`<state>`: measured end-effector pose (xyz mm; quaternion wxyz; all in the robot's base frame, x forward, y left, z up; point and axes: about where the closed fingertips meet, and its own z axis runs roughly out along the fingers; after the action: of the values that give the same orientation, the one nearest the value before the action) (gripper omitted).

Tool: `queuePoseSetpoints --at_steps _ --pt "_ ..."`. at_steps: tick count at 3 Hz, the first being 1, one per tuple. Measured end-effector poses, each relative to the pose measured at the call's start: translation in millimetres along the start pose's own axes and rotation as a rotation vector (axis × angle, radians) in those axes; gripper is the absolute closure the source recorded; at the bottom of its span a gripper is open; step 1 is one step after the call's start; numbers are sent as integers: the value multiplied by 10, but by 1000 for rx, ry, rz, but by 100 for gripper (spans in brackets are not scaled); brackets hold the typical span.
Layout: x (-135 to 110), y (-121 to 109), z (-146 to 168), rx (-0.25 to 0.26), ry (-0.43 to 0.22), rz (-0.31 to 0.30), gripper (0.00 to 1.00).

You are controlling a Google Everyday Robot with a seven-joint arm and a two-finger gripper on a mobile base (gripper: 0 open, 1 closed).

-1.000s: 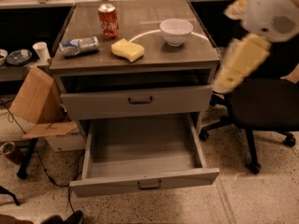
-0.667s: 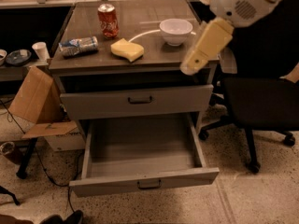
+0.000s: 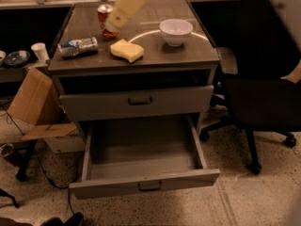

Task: Place redbull can into middle drawer

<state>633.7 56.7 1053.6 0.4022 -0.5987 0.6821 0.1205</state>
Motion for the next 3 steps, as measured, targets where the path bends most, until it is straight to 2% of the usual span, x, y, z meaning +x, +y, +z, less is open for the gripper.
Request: queuePoseSetpoints --at_steps 1,2,3 --pt "-355 -129 520 -46 -33 29 0" --pt "-351 -124 529 -41 -33 30 0" --pt "-309 -70 619 2 -40 46 0"
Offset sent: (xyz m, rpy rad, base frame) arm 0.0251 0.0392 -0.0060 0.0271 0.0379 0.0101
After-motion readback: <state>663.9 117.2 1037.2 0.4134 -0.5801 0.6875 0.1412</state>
